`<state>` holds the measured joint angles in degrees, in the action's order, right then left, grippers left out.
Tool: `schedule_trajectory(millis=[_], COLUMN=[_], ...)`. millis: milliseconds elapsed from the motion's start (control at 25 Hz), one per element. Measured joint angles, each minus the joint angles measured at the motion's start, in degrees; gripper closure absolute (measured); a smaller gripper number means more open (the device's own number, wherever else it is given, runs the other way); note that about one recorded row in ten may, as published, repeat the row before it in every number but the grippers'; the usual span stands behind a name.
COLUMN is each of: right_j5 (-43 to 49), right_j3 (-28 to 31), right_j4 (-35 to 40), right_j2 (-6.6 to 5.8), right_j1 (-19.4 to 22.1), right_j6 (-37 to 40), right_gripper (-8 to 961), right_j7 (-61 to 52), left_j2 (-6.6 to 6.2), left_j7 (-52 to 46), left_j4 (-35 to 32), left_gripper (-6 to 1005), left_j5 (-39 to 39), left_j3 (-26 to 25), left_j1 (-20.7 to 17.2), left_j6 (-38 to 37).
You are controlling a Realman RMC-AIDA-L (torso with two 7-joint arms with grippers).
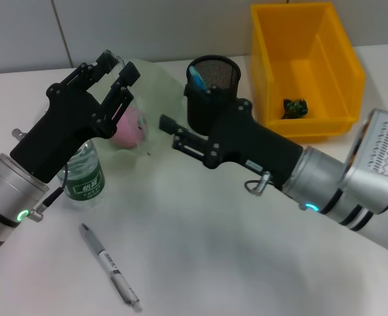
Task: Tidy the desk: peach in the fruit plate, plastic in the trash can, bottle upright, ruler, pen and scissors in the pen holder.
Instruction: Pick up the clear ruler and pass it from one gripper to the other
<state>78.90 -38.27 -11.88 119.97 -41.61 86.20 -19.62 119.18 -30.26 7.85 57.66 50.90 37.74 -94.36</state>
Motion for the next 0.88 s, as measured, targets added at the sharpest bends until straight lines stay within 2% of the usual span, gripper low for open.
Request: schedule_trajectory(millis=[240,360,720,840,880], right_j5=[0.2,1.3,19.5,23.3,23.3], right_j3=[1.2,3.9,23.8,29.1,29.1], right_j4=[-3.8,-6.3,-9.6,-11.9,-11.9], right_j2=[0.0,0.0,-0.01,-0.01,-0.01], right_j1=[-2.3,-2.9,0.2,1.2,1.2], right_j6=[-1.6,-3.3,-10.6,-13.3,-13.3], right_gripper=[265,265,265,265,264], right_j7=[2.9,5.7,11.0,15.5,15.5], left_j2=[0.0,0.0,0.0,0.0,0.0], left_j7=[0.0,0.0,0.1,0.1,0.1], left_j4=[0.8,1.2,2.4,2.4,2.4], left_gripper=[596,596,596,596,596], left_j5=[0.0,0.4,1.4,1.4,1.4], left_j3=[-0.7,-0.7,-1.5,-1.6,-1.6], left_j1=[0.4,0.5,0.7,0.7,0.8], left_j6=[0.1,0.1,0.3,0.3,0.3])
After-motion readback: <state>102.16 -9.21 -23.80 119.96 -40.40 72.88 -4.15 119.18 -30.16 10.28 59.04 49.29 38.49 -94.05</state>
